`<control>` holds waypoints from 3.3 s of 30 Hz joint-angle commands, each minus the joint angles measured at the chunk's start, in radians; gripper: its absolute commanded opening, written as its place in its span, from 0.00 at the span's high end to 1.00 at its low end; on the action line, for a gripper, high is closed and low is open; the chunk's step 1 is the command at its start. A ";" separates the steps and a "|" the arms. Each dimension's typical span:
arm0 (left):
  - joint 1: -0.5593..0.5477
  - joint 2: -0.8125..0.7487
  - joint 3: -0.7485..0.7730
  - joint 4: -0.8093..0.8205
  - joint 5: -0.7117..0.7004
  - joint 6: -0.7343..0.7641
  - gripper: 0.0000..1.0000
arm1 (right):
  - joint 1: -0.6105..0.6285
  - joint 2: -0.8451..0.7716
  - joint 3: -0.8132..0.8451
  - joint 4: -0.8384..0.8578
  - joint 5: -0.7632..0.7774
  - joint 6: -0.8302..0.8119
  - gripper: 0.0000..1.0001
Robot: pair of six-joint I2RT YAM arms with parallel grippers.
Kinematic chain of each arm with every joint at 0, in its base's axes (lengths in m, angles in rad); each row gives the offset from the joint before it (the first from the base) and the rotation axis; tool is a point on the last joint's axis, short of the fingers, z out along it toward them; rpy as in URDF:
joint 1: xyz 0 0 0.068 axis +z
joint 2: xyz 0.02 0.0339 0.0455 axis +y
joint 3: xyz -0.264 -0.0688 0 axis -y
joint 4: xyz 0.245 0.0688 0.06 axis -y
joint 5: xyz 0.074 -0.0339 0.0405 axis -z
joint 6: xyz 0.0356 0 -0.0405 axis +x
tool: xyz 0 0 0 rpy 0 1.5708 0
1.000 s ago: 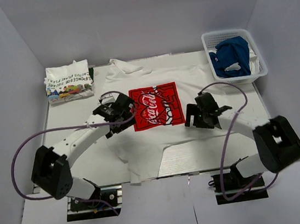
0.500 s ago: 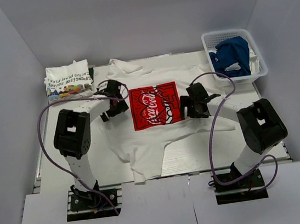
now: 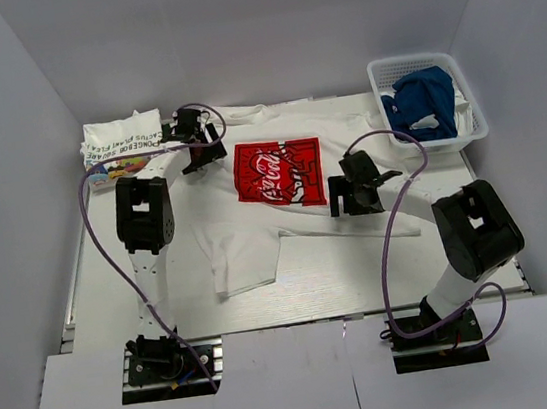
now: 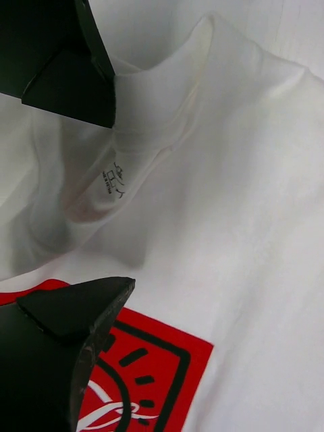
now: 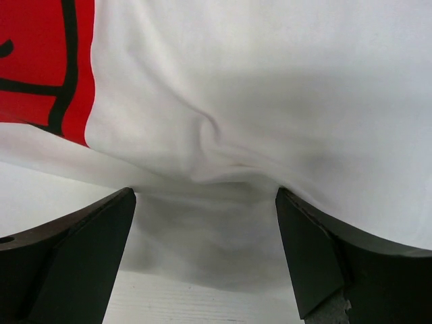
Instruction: Fold and stack the t-shirts
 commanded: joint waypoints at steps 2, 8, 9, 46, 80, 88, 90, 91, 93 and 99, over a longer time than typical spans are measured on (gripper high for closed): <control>-0.001 -0.066 -0.006 0.000 0.123 0.069 0.00 | -0.008 -0.096 0.045 -0.025 0.038 -0.008 0.10; -0.023 -0.359 -0.133 -0.121 0.073 0.038 0.00 | -0.025 -0.217 -0.007 -0.069 0.039 0.130 0.10; -0.023 -0.405 -0.177 -0.138 0.072 0.014 0.00 | -0.027 -0.263 -0.016 -0.072 0.041 0.140 0.10; -0.107 -1.401 -1.463 -0.120 0.376 -0.378 1.00 | -0.330 -0.641 -0.368 -0.215 0.082 0.218 0.10; -0.107 -1.755 -1.509 -0.489 0.592 -0.368 1.00 | -0.452 -0.788 -0.569 -0.100 -0.120 0.247 1.00; -0.107 -1.692 -1.419 -0.263 0.648 -0.391 1.00 | -0.444 -0.797 -0.558 -0.105 -0.185 0.197 1.00; -0.107 -1.639 -1.364 -0.200 0.648 -0.391 1.00 | -0.439 -0.758 -0.531 -0.095 -0.188 0.181 1.00; -0.107 -1.619 -1.344 -0.146 0.648 -0.391 1.00 | -0.438 -0.730 -0.512 -0.091 -0.186 0.178 1.00; -0.107 -1.562 -1.296 -0.100 0.637 -0.391 1.00 | -0.436 -0.716 -0.475 -0.074 -0.225 0.158 1.00; -0.098 -1.387 -1.148 0.011 0.606 -0.379 1.00 | -0.401 -0.629 -0.351 -0.103 -0.202 0.137 1.00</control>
